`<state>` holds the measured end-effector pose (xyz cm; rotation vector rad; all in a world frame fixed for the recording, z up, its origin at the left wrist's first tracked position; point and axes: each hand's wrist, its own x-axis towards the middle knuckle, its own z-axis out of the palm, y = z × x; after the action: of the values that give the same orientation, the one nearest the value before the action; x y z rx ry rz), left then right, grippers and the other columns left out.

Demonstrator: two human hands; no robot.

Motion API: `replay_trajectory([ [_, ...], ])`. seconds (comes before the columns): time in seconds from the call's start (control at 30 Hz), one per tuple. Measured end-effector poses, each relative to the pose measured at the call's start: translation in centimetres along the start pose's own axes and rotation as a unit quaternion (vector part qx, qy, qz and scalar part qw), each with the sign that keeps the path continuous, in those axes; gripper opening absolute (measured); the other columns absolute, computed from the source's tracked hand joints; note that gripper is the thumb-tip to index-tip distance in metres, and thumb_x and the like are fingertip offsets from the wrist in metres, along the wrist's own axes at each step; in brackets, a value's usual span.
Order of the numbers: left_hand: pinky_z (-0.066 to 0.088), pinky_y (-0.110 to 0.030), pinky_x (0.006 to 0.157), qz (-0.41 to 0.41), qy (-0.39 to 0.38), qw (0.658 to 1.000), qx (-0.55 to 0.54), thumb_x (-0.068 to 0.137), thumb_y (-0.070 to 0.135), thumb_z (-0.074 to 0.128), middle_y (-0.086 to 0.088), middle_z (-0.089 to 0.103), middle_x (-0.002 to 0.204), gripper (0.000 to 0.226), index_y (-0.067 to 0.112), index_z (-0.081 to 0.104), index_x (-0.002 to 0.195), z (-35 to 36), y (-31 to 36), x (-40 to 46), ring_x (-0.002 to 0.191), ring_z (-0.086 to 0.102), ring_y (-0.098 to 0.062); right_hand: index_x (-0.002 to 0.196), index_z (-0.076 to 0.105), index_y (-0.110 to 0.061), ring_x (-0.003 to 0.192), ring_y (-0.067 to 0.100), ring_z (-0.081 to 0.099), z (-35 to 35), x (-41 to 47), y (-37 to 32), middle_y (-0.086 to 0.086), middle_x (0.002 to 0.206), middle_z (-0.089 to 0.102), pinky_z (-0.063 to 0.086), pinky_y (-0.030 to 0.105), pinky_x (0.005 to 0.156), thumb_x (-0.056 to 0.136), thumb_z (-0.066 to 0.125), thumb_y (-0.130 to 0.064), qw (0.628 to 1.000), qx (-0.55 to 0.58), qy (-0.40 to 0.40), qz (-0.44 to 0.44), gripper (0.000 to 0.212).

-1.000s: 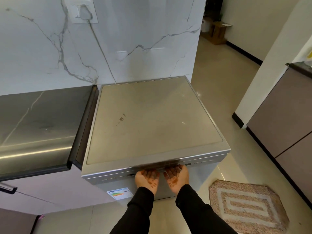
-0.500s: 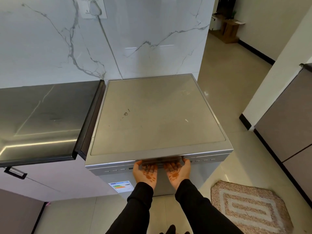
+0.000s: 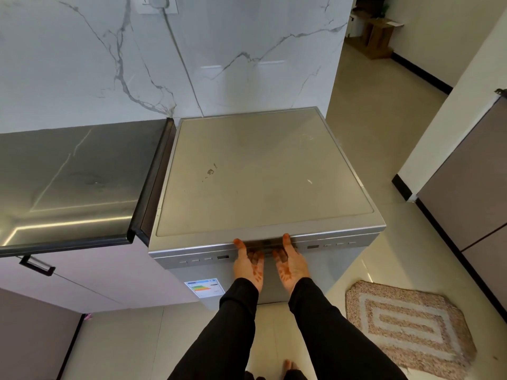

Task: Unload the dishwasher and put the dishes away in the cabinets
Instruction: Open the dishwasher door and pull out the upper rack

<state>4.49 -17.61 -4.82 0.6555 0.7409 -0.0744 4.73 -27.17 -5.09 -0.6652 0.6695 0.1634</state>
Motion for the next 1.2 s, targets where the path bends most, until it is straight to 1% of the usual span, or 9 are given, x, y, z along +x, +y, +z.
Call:
replay_trajectory([
  [0.17,0.046,-0.033,0.097,0.006,-0.009,1.0,0.013,0.089,0.053,0.052,-0.017,0.057,0.13,0.066,0.007,0.042,0.137,-0.2,-0.3,0.5,0.114,0.057,-0.026,0.117,0.058,-0.007,0.101,0.023,0.063,0.3,-0.4,0.9,0.014,0.111,0.066,0.05,0.03,0.088,0.089,0.062,-0.034,1.0,-0.022,0.005,-0.008,0.039],
  [0.23,0.049,-0.031,0.089,0.0,-0.021,1.0,0.019,0.089,0.054,0.052,-0.016,0.06,0.125,0.066,0.008,0.044,0.135,-0.5,-0.3,0.5,0.108,0.06,-0.025,0.11,0.06,-0.008,0.101,0.023,0.064,0.5,-0.6,1.7,0.015,0.111,0.066,0.051,0.031,0.088,0.09,0.058,-0.041,0.999,-0.039,-0.015,0.0,0.039],
  [0.37,0.052,-0.028,0.075,-0.009,-0.034,0.998,0.051,0.088,0.058,0.051,-0.009,0.065,0.103,0.06,0.01,0.051,0.124,-0.7,-0.1,0.8,0.093,0.063,-0.02,0.125,0.055,-0.006,0.106,0.025,0.063,1.0,-0.6,2.8,0.016,0.117,0.065,0.051,0.034,0.095,0.091,0.057,-0.042,1.0,-0.021,-0.011,-0.008,0.05],
  [0.5,0.053,-0.03,0.084,-0.003,-0.046,0.996,0.08,0.088,0.058,0.05,-0.009,0.066,0.097,0.051,0.011,0.055,0.108,-1.3,-0.1,1.0,0.09,0.064,-0.02,0.129,0.051,-0.005,0.097,0.021,0.065,1.2,-0.6,3.0,0.014,0.111,0.065,0.052,0.032,0.092,0.093,0.055,-0.039,1.0,-0.013,-0.015,-0.022,0.05],
  [0.63,0.051,-0.035,0.096,0.008,-0.044,0.995,0.087,0.09,0.056,0.049,-0.009,0.066,0.098,0.05,0.012,0.052,0.112,-1.4,-0.2,1.2,0.092,0.065,-0.021,0.129,0.051,-0.005,0.097,0.023,0.065,0.9,-0.4,3.4,0.017,0.118,0.063,0.05,0.036,0.097,0.093,0.056,-0.038,0.999,-0.023,-0.014,-0.031,0.048],
  [0.8,0.051,-0.037,0.094,0.023,-0.038,0.996,0.078,0.091,0.056,0.047,-0.012,0.065,0.101,0.055,0.009,0.051,0.119,-1.1,-0.8,1.4,0.096,0.064,-0.025,0.127,0.051,-0.007,0.09,0.019,0.066,0.6,0.2,3.5,0.011,0.108,0.065,0.053,0.033,0.089,0.093,0.055,-0.038,0.998,-0.038,-0.024,-0.04,0.046],
  [0.97,0.052,-0.037,0.092,0.038,-0.03,0.997,0.065,0.09,0.057,0.047,-0.013,0.064,0.105,0.061,0.008,0.048,0.129,-1.0,-0.9,1.6,0.099,0.063,-0.026,0.131,0.048,-0.008,0.107,0.027,0.062,0.5,1.0,3.9,0.015,0.122,0.062,0.053,0.036,0.09,0.09,0.059,-0.041,0.998,-0.029,-0.014,-0.047,0.054],
  [1.1,0.055,-0.039,0.075,0.005,-0.017,0.998,0.052,0.087,0.06,0.051,-0.015,0.064,0.105,0.06,0.011,0.052,0.122,-1.0,-1.6,0.2,0.093,0.063,-0.028,0.112,0.053,-0.014,0.1,0.03,0.065,0.5,0.2,4.6,0.014,0.114,0.064,0.056,0.045,0.084,0.084,0.068,-0.039,0.998,-0.013,0.041,-0.051,0.04],
  [1.2,0.053,-0.04,0.088,-0.006,-0.002,0.997,0.078,0.088,0.056,0.053,-0.015,0.063,0.111,0.057,0.012,0.051,0.124,-3.2,-2.8,-0.9,0.1,0.062,-0.028,0.124,0.05,-0.014,0.106,0.029,0.062,-1.6,-1.3,5.3,0.013,0.118,0.062,0.052,0.047,0.093,0.084,0.069,-0.038,0.998,-0.038,0.054,-0.023,0.05],
])
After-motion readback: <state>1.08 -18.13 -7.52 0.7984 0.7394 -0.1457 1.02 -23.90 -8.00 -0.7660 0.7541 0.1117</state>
